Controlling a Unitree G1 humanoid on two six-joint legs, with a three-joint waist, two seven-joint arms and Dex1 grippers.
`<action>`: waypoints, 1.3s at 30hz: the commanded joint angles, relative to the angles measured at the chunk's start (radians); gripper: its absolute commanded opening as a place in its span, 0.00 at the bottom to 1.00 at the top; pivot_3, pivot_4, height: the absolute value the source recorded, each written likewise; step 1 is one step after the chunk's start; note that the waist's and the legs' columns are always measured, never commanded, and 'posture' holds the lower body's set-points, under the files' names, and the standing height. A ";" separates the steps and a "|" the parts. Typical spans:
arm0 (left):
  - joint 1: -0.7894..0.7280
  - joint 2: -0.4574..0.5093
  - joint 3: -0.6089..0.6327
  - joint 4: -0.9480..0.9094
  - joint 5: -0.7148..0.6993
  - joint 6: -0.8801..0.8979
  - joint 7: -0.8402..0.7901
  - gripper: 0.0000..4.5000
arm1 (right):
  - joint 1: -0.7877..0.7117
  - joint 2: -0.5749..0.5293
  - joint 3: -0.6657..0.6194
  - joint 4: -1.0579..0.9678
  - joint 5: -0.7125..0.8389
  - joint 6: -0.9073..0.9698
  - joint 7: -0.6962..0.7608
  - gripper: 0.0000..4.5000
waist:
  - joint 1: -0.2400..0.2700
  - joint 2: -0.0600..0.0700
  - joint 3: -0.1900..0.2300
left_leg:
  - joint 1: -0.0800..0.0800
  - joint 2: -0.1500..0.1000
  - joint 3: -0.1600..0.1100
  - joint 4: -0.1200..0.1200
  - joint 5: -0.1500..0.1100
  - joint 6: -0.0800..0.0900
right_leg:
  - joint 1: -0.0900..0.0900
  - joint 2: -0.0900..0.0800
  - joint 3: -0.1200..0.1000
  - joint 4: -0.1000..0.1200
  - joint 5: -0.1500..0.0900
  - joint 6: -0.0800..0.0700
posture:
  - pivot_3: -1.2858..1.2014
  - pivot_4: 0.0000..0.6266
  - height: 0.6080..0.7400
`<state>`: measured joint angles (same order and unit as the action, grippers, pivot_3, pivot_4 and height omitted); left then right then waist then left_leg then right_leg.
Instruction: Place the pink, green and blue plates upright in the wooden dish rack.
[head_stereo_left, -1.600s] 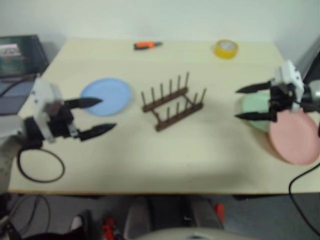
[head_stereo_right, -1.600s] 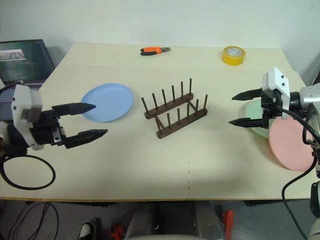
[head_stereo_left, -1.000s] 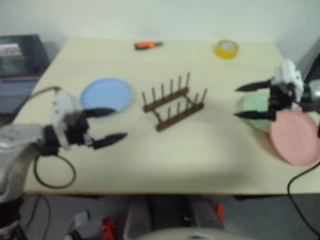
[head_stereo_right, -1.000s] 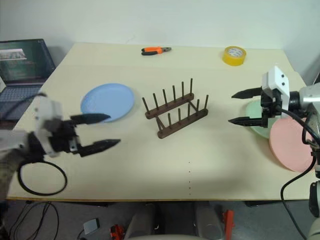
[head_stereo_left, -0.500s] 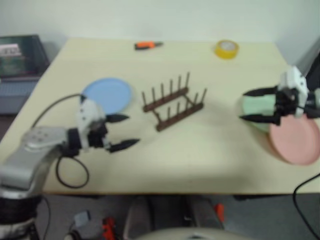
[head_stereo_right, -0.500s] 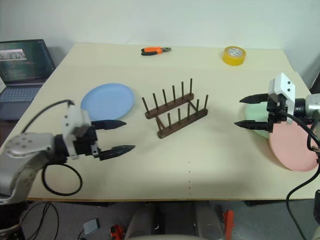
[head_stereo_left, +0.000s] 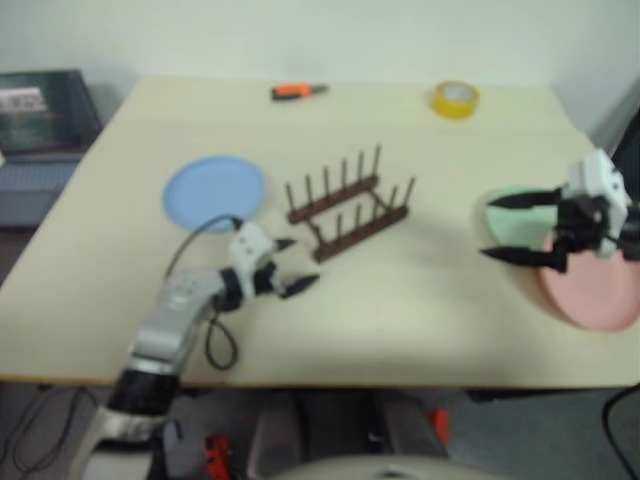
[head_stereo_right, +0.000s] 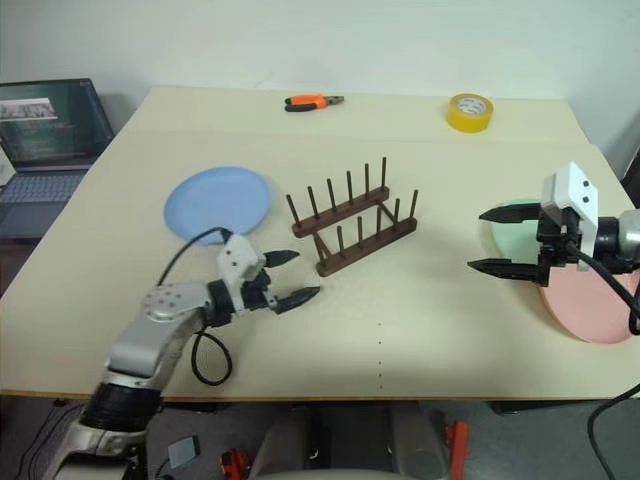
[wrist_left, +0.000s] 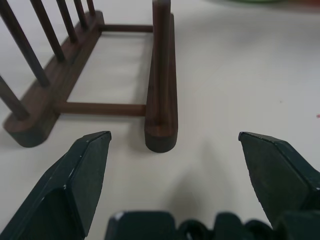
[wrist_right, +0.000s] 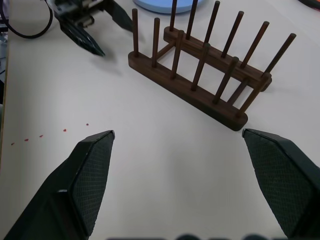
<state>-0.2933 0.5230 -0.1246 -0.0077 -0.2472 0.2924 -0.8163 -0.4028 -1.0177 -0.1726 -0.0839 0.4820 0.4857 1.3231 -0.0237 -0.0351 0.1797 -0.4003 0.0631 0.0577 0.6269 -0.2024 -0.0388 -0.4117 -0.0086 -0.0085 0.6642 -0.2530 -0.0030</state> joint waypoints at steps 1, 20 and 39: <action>-0.054 -0.036 -0.020 0.077 0.043 -0.070 0.010 1.00 | 0.010 -0.016 -0.041 -0.063 0.033 0.027 -0.027 0.99 | 0.000 0.000 0.000 | 0.000 0.000 0.000 0.000 0.000 0.000 | 0.000 0.000 0.000 0.000 0.000 0.000 | 0.52 0.24 1.00; -0.178 -0.211 -0.120 0.370 0.198 -0.234 0.016 0.56 | 0.069 -0.015 -0.073 -0.159 0.077 0.086 -0.104 1.00 | 0.022 0.002 -0.002 | 0.000 -0.002 0.000 0.002 0.000 0.000 | 0.003 0.000 -0.001 -0.002 0.002 0.004 | 0.52 0.24 1.00; -0.208 -0.168 -0.141 0.294 0.105 -0.201 -0.232 0.22 | 0.098 -0.028 -0.095 -0.151 0.062 0.065 -0.126 1.00 | 0.022 0.002 -0.002 | -0.001 -0.001 0.000 0.001 0.000 0.000 | 0.002 0.000 -0.002 -0.004 0.002 0.004 | 0.52 0.24 1.00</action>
<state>-0.4996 0.3568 -0.2454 0.3442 -0.1107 0.0766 -0.9874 -0.3024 -1.0208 -0.2173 -0.2217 0.5345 0.5718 1.1970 -0.0020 -0.0329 0.1774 -0.4010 0.0617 0.0576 0.6280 -0.2024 -0.0387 -0.4094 -0.0085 -0.0105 0.6601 -0.2509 0.0006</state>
